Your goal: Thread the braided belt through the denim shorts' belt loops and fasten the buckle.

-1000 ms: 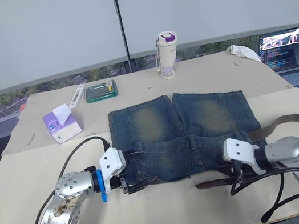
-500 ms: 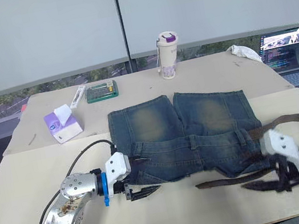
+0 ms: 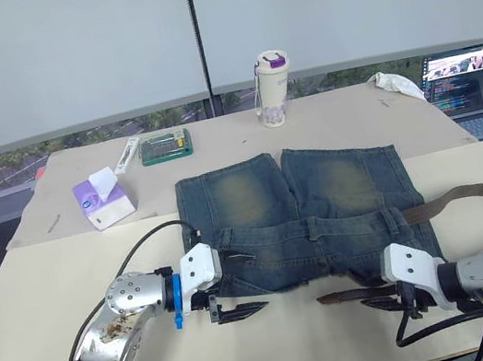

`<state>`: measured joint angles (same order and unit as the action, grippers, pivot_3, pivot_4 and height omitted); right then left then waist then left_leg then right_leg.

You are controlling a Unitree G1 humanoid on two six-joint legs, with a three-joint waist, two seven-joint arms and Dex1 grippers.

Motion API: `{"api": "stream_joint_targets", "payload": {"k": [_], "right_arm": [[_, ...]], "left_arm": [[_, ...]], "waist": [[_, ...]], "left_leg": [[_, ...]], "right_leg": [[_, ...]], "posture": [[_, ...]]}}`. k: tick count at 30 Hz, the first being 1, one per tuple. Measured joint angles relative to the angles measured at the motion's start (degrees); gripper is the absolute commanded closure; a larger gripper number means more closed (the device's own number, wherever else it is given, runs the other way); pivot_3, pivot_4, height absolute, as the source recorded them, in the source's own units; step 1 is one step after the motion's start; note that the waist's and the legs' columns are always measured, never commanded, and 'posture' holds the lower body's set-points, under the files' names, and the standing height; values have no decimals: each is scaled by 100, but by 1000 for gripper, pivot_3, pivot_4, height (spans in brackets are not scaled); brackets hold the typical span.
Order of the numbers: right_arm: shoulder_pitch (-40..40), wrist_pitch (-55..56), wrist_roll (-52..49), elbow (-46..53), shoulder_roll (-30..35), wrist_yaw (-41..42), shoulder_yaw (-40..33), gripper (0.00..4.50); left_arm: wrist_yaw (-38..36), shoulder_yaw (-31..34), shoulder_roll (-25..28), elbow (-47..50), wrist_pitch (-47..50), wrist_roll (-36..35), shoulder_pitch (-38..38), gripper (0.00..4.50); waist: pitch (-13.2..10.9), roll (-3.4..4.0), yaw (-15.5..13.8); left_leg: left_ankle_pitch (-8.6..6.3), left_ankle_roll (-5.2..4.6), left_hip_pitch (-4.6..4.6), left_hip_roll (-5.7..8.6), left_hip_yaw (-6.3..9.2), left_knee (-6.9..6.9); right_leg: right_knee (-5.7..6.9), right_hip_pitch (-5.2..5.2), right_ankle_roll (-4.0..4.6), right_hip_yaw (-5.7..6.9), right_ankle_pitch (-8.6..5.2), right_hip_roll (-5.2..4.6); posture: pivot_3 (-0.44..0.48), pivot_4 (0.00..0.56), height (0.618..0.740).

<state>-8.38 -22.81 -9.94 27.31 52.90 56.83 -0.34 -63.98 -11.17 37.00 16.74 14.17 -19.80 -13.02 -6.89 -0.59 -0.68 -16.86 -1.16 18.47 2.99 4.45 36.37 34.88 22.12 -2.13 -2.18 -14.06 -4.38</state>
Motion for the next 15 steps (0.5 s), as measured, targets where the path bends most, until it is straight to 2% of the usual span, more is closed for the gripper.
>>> {"api": "stream_joint_targets", "payload": {"k": [1,3,10,15], "right_arm": [[-25,17,-53,21,-34,19,-17,3928],[-112,135,-134,37,-50,58,-67,4461],[-380,347,-407,19,-54,200,-476,4461],[-408,-9,-1609,121,-92,565,-1293,4461]], "left_arm": [[-1,0,-10,-10,0,0,-9,0],[-2,-4,-16,-51,-10,17,-11,0],[-7,-123,-146,-250,-138,77,-12,0],[93,-110,-691,-248,446,-519,-74,0]], "waist": [[0,0,2],[0,1,-1],[0,0,-1],[0,-3,-13]], "left_leg": [[0,0,0,-1,0,0],[0,0,0,0,0,0],[0,0,-1,0,0,1],[-2,-5,1,-1,2,9]], "right_leg": [[0,0,0,0,0,1],[1,0,0,0,0,0],[2,-2,0,-1,0,0],[3,-7,0,-1,1,0]], "posture": [[0,150,740],[0,150,740],[0,150,740],[0,150,740]]}}
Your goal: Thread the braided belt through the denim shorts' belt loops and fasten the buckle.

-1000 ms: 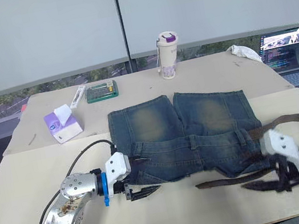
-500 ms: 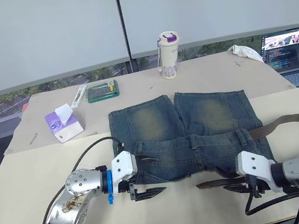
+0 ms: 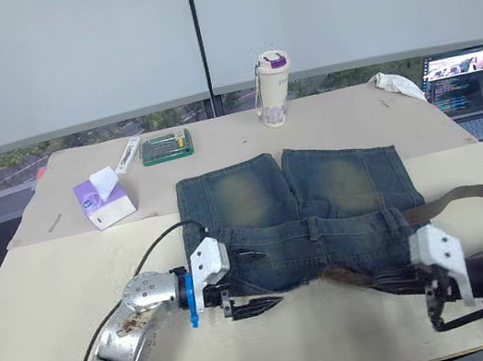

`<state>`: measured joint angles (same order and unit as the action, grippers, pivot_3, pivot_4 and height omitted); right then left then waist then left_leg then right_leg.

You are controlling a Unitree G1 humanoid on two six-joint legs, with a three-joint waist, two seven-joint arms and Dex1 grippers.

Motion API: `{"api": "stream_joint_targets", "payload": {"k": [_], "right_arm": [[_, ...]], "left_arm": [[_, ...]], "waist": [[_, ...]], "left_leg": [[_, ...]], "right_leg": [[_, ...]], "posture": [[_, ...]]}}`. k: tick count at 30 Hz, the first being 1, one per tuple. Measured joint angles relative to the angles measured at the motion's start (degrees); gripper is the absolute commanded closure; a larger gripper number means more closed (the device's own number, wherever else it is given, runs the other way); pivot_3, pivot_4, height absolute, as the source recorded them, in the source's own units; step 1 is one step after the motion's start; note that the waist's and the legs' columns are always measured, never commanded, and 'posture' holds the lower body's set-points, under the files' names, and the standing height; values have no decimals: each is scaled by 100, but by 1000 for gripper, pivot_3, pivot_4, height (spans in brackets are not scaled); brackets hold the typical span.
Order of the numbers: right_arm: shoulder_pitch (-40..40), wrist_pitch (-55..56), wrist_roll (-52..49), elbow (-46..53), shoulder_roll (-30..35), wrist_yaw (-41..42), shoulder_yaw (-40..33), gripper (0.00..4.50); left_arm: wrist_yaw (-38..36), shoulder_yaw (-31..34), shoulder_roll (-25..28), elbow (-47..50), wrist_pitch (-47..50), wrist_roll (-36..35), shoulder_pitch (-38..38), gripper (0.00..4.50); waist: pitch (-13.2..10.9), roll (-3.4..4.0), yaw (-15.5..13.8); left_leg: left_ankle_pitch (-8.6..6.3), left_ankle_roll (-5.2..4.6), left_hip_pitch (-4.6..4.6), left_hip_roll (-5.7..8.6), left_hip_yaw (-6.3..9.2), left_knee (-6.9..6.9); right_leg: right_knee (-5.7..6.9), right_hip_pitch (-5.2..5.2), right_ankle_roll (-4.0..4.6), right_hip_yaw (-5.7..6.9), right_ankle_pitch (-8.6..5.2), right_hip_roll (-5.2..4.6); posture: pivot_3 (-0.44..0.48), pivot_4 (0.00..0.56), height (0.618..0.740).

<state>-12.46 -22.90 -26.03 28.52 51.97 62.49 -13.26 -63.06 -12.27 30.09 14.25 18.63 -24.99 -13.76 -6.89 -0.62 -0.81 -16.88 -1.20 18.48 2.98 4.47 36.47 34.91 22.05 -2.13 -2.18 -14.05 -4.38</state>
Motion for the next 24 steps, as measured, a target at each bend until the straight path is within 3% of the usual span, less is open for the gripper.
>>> {"api": "stream_joint_targets", "payload": {"k": [4,10,11,21,23,24], "right_arm": [[254,-433,-837,227,-52,58,-135,4461],[715,-838,-1449,531,-158,-205,-90,4461],[780,-882,-1550,576,-195,-274,-82,4500],[852,-992,-1597,662,-224,-542,105,4500],[838,-1005,-1623,699,-224,-584,103,4500],[820,-1028,-1655,700,-223,-618,100,4500]], "left_arm": [[-43,-7,-409,-15,633,-635,-259,0],[109,-27,-1257,-451,1095,-1034,-688,0],[109,-44,-1349,-489,1164,-1088,-744,545],[-91,-204,-1422,-540,1175,-1084,-803,3913],[-47,-155,-1507,-593,1204,-1119,-804,4481],[-21,-142,-1549,-611,1259,-1144,-803,4481]], "waist": [[1,2,11],[1,0,-10],[1,0,-6],[2,2,-3],[2,2,-4],[2,2,-3]], "left_leg": [[0,-1,0,1,-1,1],[-3,-5,7,8,2,19],[-4,-6,8,7,2,20],[-4,-7,7,8,2,20],[-4,-7,7,7,2,21],[-4,-7,7,7,2,21]], "right_leg": [[3,1,0,-1,0,2],[2,-1,-1,5,0,2],[3,-1,-1,5,0,1],[2,-1,-2,1,0,0],[2,-1,-2,2,0,1],[2,-1,-2,2,0,1]], "posture": [[0,150,740],[0,150,740],[0,150,740],[0,150,740],[0,150,740],[0,150,740]]}}
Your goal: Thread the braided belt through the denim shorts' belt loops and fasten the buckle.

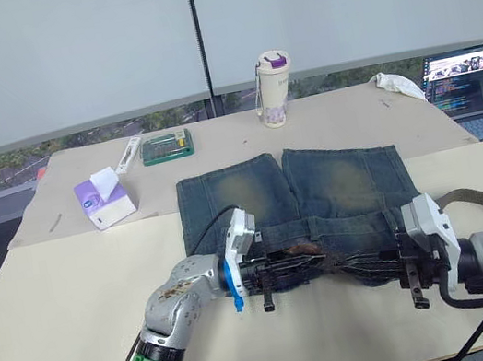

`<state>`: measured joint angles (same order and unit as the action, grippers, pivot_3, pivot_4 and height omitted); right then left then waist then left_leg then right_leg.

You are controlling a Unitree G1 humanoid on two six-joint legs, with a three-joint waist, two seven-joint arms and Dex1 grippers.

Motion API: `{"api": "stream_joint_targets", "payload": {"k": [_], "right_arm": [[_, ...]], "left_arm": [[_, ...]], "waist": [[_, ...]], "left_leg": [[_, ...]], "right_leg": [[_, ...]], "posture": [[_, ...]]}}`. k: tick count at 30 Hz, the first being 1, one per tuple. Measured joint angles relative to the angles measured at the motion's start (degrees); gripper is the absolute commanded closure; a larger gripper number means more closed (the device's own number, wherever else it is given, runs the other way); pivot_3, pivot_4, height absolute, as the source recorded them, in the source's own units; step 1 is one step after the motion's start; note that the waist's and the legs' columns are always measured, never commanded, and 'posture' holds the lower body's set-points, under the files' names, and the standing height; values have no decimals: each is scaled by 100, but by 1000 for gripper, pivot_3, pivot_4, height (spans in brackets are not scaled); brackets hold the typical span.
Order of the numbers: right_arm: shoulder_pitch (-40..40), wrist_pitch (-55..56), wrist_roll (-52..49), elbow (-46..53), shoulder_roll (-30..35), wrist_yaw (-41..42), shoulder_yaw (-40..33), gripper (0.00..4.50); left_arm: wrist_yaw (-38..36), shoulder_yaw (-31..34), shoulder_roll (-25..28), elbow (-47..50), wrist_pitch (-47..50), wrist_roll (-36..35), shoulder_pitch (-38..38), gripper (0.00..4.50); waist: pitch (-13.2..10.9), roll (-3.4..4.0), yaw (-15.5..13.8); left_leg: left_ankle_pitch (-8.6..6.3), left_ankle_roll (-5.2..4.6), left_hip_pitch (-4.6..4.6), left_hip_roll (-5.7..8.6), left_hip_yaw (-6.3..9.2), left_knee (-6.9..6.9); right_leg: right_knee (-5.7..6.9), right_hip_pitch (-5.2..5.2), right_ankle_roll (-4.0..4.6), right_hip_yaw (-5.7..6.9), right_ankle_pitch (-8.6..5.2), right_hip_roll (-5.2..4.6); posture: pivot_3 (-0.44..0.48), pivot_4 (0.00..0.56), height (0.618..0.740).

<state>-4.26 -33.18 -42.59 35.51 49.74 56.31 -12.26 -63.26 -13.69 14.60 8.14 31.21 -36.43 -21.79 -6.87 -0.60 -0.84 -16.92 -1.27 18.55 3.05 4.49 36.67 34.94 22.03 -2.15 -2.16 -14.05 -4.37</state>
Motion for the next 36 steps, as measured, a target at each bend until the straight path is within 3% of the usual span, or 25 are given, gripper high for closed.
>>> {"api": "stream_joint_targets", "payload": {"k": [1,5,8,12,14,16,18,21,24,27,31,36], "right_arm": [[-27,-62,-61,5,3,-36,-10,4500],[-123,-364,-276,57,26,-304,-226,3140],[-265,-610,-745,68,16,-573,-905,2083],[-551,-826,-1970,242,-289,-1258,-1948,684],[-759,-857,-2523,539,-441,-1593,-2131,46],[-1234,-844,-2891,935,-800,-1941,-2032,46],[-1740,-832,-2909,1366,-1391,-2301,-1315,46],[-1981,-637,-1972,1427,-2207,-2804,-108,46],[-1975,-236,-1167,1061,-2713,-3010,472,46],[-1854,283,-814,662,-3218,-3187,556,46],[-1500,969,-1212,494,-4252,-3324,481,46],[-1506,1056,-1277,464,-4116,-3205,422,46]], "left_arm": [[76,19,-40,-7,136,-85,0,4481],[394,185,-167,-10,722,-461,10,4500],[650,263,-289,-37,943,-567,-7,4500],[1483,710,-857,-429,1416,-869,-233,4500],[1783,932,-1027,-461,1685,-1125,-272,4500],[2035,1139,-1183,-463,2021,-1466,-277,4500],[2297,1339,-1283,-464,2321,-1780,-278,4500],[2627,1541,-1385,-467,2694,-2146,-286,4500],[2778,1622,-1393,-467,2860,-2321,-295,4500],[2830,1626,-1337,-466,2910,-2356,-295,4500],[2860,1658,-1318,-466,2893,-2379,-258,4500],[2875,1631,-1347,-462,2829,-2385,-257,4500]], "waist": [[0,0,1],[0,0,-5],[0,0,-13],[0,-1,-75],[1,0,-70],[4,-2,-63],[7,0,-57],[14,9,-3],[18,10,9],[34,6,-24],[51,-2,-72],[53,8,-68]], "left_leg": [[0,0,1,0,0,0],[0,-1,4,0,2,4],[-1,-1,9,0,2,5],[-2,-4,33,1,7,14],[-3,-5,51,0,7,14],[-3,-5,53,-5,15,14],[-1,-2,55,-10,28,14],[6,11,54,6,21,19],[11,20,31,9,24,20],[33,58,38,4,70,2],[58,102,62,0,172,-46],[64,86,62,16,170,-44]], "right_leg": [[0,0,0,0,0,0],[1,1,-1,0,0,-1],[1,1,-1,-1,0,-1],[0,1,-4,-4,2,0],[1,4,-5,-6,2,1],[3,7,-7,-1,1,4],[5,13,-9,-2,-1,5],[8,14,-17,-8,-1,-1],[5,16,-38,-4,-10,1],[0,21,-20,13,0,22],[1,38,-5,18,-5,50],[-2,24,-3,22,-7,43]], "posture": [[0,150,740],[0,150,740],[0,150,740],[0,150,740],[0,150,740],[0,150,740],[0,150,740],[0,150,740],[0,150,740],[0,150,740],[0,150,740],[0,150,740]]}}
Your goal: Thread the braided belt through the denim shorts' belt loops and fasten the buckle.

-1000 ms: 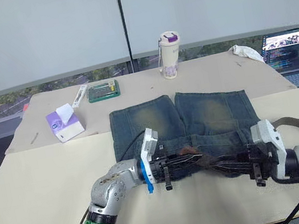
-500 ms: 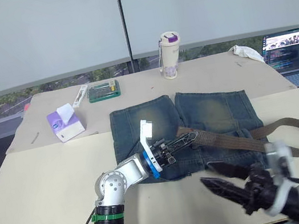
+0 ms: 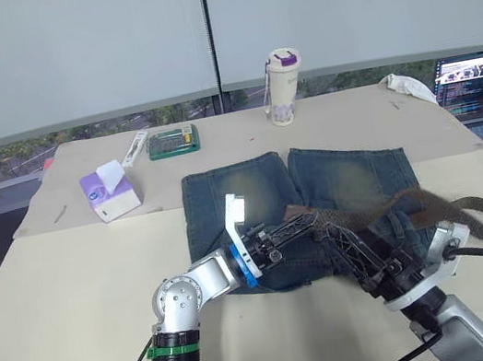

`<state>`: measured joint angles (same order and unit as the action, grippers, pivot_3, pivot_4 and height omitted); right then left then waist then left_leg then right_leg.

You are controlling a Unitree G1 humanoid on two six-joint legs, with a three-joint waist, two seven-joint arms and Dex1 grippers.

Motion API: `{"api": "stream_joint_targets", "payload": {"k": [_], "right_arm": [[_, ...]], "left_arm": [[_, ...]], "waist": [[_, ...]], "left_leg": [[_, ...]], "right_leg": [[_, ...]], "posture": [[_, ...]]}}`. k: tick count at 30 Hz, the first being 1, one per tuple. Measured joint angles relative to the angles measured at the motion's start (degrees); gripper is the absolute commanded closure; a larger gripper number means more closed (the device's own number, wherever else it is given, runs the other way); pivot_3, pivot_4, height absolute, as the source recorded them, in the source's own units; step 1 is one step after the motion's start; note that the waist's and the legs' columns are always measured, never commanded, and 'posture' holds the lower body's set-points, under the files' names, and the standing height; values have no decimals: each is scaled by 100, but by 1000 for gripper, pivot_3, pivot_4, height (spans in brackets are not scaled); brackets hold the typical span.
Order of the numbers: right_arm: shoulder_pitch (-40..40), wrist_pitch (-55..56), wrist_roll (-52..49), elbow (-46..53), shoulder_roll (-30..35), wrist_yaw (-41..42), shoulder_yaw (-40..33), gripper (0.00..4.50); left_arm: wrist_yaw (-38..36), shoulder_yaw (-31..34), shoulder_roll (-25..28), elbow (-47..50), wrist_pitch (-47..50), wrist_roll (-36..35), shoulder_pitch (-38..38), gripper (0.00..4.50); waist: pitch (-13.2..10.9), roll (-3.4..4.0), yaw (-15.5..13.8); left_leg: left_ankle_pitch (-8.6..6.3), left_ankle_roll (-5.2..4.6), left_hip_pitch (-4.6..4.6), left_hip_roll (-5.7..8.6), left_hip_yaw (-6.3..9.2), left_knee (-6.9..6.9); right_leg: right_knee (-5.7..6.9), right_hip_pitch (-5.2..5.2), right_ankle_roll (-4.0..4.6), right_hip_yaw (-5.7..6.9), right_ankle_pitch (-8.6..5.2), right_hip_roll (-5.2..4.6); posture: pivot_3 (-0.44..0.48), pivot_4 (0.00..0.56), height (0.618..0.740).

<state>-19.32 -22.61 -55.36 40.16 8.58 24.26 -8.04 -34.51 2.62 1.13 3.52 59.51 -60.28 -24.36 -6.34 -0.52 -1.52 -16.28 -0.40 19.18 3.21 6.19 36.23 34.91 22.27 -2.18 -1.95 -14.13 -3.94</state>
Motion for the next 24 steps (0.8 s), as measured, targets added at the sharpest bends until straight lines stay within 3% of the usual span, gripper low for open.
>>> {"api": "stream_joint_targets", "payload": {"k": [4,5,17,24], "right_arm": [[60,0,-4,-29,11,19,9,46],[60,0,-4,-30,12,21,9,552],[209,120,-443,-250,-66,-128,-251,4471],[228,120,-431,-250,97,-120,-256,4471]], "left_arm": [[17,-2,-5,2,-69,-1,2,4500],[19,-3,-9,2,-83,-1,2,4500],[55,-42,-56,2,-212,3,24,4500],[44,-90,-63,1,-313,71,26,4500]], "waist": [[0,0,12],[0,0,14],[1,2,90],[1,3,86]], "left_leg": [[0,-2,0,3,-2,1],[0,-2,0,3,-2,1],[0,-2,-2,0,-6,1],[0,-3,-2,2,-9,3]], "right_leg": [[0,0,0,-1,0,1],[0,0,0,0,0,1],[3,0,0,-8,0,2],[3,0,0,-11,0,1]], "posture": [[0,150,740],[0,150,740],[0,150,740],[0,150,740]]}}
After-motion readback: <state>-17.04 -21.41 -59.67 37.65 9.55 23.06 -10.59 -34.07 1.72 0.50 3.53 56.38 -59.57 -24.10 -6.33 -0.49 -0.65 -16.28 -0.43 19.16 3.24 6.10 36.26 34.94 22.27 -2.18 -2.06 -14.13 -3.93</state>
